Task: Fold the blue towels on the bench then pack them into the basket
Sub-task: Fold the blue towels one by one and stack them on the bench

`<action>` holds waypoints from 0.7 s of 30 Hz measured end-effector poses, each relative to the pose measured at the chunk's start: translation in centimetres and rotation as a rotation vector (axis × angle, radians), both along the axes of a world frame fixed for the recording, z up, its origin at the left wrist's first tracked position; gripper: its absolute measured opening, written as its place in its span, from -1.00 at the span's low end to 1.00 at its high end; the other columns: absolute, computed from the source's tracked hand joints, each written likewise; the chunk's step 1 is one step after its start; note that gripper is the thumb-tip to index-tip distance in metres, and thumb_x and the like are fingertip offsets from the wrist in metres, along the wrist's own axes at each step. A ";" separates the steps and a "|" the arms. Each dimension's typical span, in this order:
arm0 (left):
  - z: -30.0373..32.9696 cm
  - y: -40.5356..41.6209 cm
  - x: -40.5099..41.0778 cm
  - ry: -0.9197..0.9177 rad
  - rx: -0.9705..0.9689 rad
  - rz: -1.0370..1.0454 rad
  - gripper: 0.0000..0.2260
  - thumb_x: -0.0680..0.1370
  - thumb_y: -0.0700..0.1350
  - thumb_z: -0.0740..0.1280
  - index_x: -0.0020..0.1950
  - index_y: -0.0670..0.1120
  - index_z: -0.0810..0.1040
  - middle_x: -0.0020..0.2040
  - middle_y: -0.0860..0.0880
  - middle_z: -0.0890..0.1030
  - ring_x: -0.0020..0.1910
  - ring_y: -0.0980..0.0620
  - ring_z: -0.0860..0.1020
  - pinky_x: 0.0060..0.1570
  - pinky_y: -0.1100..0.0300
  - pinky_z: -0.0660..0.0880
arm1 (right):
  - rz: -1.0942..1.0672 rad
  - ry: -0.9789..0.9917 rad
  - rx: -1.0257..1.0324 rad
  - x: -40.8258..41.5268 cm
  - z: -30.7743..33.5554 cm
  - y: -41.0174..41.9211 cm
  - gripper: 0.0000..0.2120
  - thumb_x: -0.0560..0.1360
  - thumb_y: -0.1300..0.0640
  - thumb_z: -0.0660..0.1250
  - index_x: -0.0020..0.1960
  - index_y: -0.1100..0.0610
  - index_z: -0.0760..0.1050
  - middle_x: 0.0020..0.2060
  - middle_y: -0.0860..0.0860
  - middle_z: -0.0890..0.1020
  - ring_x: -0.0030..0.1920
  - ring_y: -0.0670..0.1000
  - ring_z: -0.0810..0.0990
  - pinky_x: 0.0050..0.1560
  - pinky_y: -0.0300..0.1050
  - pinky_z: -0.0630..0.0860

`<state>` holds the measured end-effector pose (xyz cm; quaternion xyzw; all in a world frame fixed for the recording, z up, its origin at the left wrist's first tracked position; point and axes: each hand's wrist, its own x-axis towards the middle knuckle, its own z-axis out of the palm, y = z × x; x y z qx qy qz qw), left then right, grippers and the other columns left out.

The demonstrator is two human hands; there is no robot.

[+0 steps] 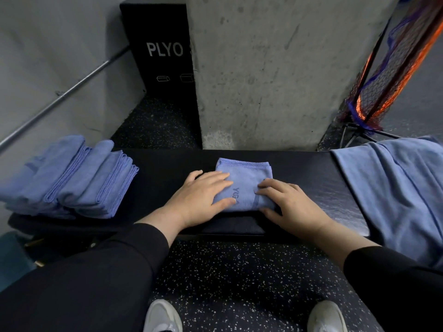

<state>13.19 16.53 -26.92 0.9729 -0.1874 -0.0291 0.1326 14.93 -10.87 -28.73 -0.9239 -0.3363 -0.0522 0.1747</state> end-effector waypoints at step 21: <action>2.3 0.1 -0.9 0.211 -0.629 0.309 -0.88 0.55 0.07 0.44 0.02 0.12 0.55 -0.10 0.08 0.66 -0.08 0.10 0.63 0.03 -0.04 0.59 | -0.223 0.405 0.165 -0.4 4.1 1.5 -0.67 0.51 -0.12 0.41 0.21 -0.17 0.39 -0.02 -0.16 0.61 -0.10 -0.21 0.56 -0.07 -0.19 0.48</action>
